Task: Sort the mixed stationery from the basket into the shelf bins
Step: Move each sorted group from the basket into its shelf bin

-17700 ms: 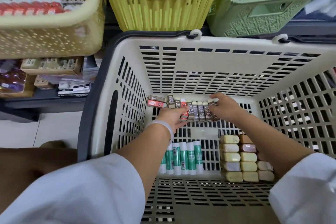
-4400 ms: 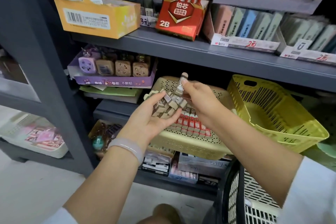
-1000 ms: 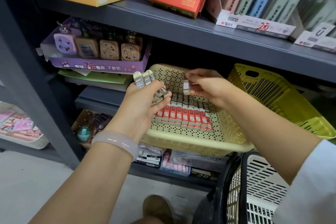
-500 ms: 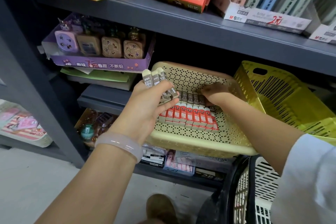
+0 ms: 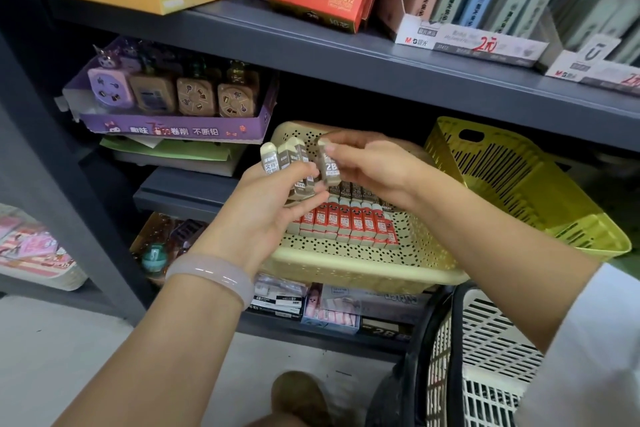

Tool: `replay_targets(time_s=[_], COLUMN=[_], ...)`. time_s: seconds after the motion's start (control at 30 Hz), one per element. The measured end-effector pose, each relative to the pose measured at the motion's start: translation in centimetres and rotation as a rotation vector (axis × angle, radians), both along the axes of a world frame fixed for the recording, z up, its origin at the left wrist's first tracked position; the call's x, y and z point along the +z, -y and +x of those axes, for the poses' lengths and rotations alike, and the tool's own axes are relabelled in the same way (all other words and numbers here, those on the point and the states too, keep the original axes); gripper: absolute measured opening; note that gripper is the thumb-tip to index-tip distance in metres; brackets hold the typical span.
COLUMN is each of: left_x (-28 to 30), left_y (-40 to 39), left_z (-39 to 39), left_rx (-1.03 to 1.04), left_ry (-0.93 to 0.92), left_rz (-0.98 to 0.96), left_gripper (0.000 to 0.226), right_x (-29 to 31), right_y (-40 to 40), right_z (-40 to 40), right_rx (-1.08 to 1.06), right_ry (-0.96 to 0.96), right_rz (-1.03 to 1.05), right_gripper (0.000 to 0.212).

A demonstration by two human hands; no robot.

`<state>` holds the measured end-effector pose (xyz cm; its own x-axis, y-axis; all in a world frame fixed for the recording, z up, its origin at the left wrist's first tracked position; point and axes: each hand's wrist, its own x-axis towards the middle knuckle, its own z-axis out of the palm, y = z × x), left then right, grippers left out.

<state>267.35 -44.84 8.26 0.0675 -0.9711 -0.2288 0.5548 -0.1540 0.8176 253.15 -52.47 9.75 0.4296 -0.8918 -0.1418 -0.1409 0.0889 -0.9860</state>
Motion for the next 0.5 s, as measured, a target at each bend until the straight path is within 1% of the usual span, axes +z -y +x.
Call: replay_targets(time_s=[0.03,0.07,0.1,0.17,0.23,0.3,0.37,0.4,0.47,0.5], left_x=[0.0,0.0,0.0,0.0,-0.1,-0.1,0.0,0.0,0.1,0.2], left_y=[0.0,0.0,-0.1,-0.1,-0.1,-0.1,0.0,0.0,0.0,0.0], left_z=[0.0,0.0,0.0,0.0,-0.1,-0.1,-0.1,-0.1,-0.2,-0.3], left_rx=[0.007,0.011,0.012,0.004,-0.007,-0.009,-0.004,-0.003,-0.003,-0.002], left_ry=[-0.002,-0.001,0.003,0.010,0.013,0.008,-0.004,-0.006,0.001,0.010], left_rz=[0.008,0.016,0.020,0.019,0.017,0.021,0.032,0.037,0.050,0.059], left_gripper=[0.006,0.005,0.006,0.009,0.013,0.014,0.013,0.013,0.015,0.016], right_x=[-0.1,-0.3,-0.5,-1.3,-2.4,-3.3,-4.0,-4.4,-5.4,-5.8], right_y=[0.4,0.9,1.4,2.5,3.5,4.5,5.4,5.6,5.9,6.2], right_z=[-0.4,-1.0,-1.5,-2.8,-3.9,-4.5,-4.7,-4.6,-4.7,-4.8], right_rx=[-0.089,-0.185,-0.272,-0.406,-0.466,-0.453,-0.432,-0.398,-0.298,-0.251], right_ry=[-0.009,-0.065,-0.158,-0.388,-0.596,-0.771,-0.779,-0.813,-0.971,-1.058], right_rz=[-0.019,-0.057,-0.092,-0.127,-0.141,-0.168,-0.112,-0.064,-0.020,-0.039], right_gripper=[0.011,0.009,0.007,0.012,0.017,0.024,0.028,0.030,0.034,0.035])
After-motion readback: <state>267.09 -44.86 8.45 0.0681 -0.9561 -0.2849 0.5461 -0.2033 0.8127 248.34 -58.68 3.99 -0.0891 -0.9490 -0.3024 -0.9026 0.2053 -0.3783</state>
